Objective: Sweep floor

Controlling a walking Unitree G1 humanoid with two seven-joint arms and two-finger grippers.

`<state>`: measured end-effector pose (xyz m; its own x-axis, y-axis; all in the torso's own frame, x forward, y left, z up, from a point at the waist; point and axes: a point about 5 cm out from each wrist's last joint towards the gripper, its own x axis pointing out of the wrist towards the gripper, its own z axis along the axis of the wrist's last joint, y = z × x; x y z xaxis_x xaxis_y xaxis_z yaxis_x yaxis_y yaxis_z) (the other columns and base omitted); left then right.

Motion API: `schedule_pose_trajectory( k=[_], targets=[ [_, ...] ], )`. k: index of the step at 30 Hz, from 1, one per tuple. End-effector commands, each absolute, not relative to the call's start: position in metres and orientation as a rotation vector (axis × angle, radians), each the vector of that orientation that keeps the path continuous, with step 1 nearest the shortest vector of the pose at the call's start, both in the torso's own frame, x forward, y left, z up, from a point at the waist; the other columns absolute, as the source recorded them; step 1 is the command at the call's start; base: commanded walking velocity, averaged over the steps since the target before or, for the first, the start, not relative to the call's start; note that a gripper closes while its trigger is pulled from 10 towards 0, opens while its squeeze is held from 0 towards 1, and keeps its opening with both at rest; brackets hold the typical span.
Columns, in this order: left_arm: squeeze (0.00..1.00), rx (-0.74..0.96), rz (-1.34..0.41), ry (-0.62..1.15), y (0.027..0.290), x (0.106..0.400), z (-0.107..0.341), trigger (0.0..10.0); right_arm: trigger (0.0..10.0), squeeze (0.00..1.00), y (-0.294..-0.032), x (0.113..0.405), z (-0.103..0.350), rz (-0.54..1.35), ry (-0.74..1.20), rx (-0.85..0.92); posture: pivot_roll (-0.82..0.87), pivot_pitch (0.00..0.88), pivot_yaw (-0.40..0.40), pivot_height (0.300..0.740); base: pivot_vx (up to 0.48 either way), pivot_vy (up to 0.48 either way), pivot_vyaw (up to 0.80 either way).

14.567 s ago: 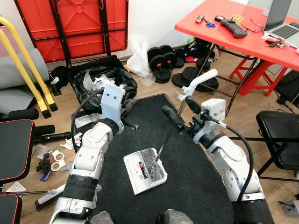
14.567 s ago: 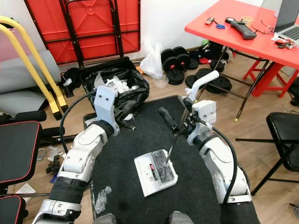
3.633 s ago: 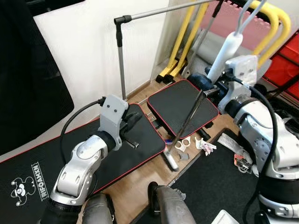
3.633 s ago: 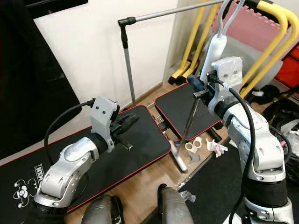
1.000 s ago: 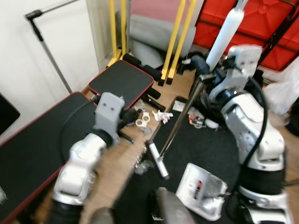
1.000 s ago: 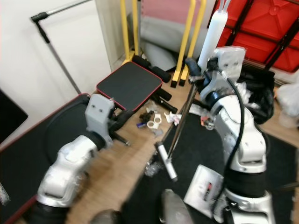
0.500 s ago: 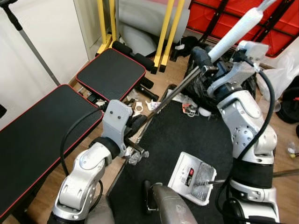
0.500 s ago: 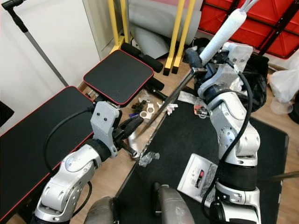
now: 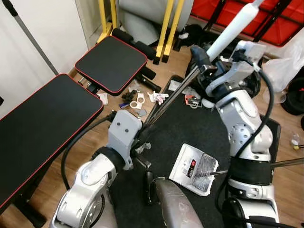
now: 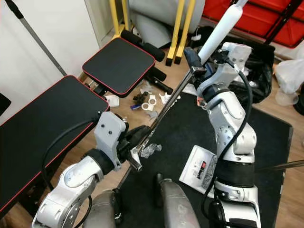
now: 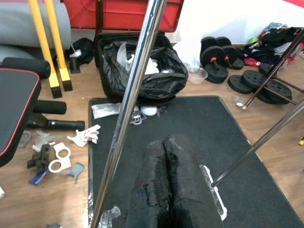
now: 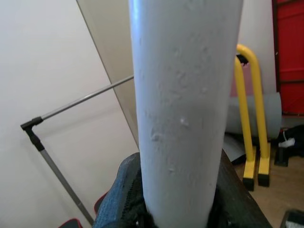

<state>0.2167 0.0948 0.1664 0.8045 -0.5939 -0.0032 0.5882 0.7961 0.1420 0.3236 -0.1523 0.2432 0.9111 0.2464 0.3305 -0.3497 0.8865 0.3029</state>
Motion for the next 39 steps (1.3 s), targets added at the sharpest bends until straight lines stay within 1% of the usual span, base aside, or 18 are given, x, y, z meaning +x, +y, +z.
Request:
schedule_pose_trajectory(
  k=[1, 3, 5, 11, 19, 20, 22, 23, 25, 26, 27, 28, 36, 39],
  targets=[
    [0.0, 0.154, -0.611, -0.076, 0.096, 0.214, 0.171, 10.0, 10.0, 0.0, -0.155, 0.323, 0.251, 0.321, -0.355, 0.382, -0.11, 0.354, -0.161, 0.74, 0.0, 0.0, 0.0],
    [0.0, 0.159, -0.592, -0.085, 0.098, 0.214, 0.172, 10.0, 10.0, 0.0, -0.155, 0.324, 0.251, 0.323, -0.358, 0.383, -0.11, 0.354, -0.161, 0.74, 0.0, 0.0, 0.0],
    [0.0, 0.19, -0.481, -0.138, 0.103, 0.218, 0.179, 10.0, 10.0, 0.0, -0.151, 0.329, 0.252, 0.343, -0.37, 0.38, -0.1, 0.372, -0.165, 0.74, 0.0, 0.0, 0.0],
    [0.0, 0.198, -0.449, -0.147, 0.105, 0.215, 0.18, 10.0, 10.0, 0.0, -0.143, 0.337, 0.255, 0.388, -0.397, 0.38, -0.1, 0.387, -0.171, 0.74, 0.0, 0.0, 0.0],
    [0.0, 0.205, -0.439, -0.156, 0.104, 0.213, 0.181, 10.0, 10.0, 0.0, -0.141, 0.349, 0.255, 0.38, -0.404, 0.359, -0.09, 0.398, -0.175, 0.74, 0.0, 0.0, 0.0],
    [0.0, 0.205, -0.437, -0.16, 0.104, 0.212, 0.181, 10.0, 4.5, 0.0, -0.142, 0.352, 0.257, 0.373, -0.422, 0.365, -0.09, 0.405, -0.174, 0.74, 0.0, 0.0, 0.0],
    [0.0, 0.205, -0.437, -0.163, 0.103, 0.212, 0.181, 10.0, 4.5, 0.0, -0.143, 0.354, 0.258, 0.368, -0.436, 0.368, -0.09, 0.405, -0.174, 0.74, 0.0, 0.0, 0.0],
    [0.0, 0.204, -0.437, -0.165, 0.103, 0.211, 0.181, 10.0, 0.0, 0.0, -0.144, 0.356, 0.26, 0.362, -0.452, 0.37, -0.09, 0.41, -0.177, 0.74, 0.0, 0.0, 0.0],
    [0.0, 0.204, -0.437, -0.165, 0.103, 0.211, 0.181, 10.0, 0.0, 0.0, -0.145, 0.358, 0.263, 0.357, -0.463, 0.371, -0.1, 0.41, -0.177, 0.74, 0.0, 0.0, 0.0],
    [0.0, 0.202, -0.438, -0.164, 0.103, 0.211, 0.181, 10.0, 2.7, 0.0, -0.146, 0.36, 0.264, 0.349, -0.47, 0.367, -0.1, 0.41, -0.174, 0.74, 0.0, 0.0, 0.0],
    [0.0, 0.202, -0.438, -0.164, 0.103, 0.211, 0.181, 10.0, 2.7, 0.0, -0.146, 0.36, 0.264, 0.349, -0.47, 0.367, -0.1, 0.41, -0.174, 0.74, 0.0, 0.0, 0.0],
    [0.0, 0.197, -0.442, -0.16, 0.103, 0.212, 0.181, 10.0, 10.0, 0.0, -0.147, 0.361, 0.266, 0.342, -0.476, 0.363, -0.1, 0.41, -0.174, 0.74, 0.0, 0.0, 0.0],
    [0.0, 0.189, -0.458, -0.157, 0.101, 0.212, 0.182, 10.0, 10.0, 0.0, -0.152, 0.367, 0.267, 0.298, -0.5, 0.351, -0.1, 0.407, -0.166, 0.74, 0.0, 0.0, 0.0],
    [0.0, 0.19, -0.46, -0.157, 0.1, 0.213, 0.182, 10.0, 10.0, 0.0, -0.154, 0.373, 0.261, 0.25, -0.465, 0.328, -0.1, 0.4, -0.164, 0.74, 0.0, 0.0, 0.0]
  ],
)
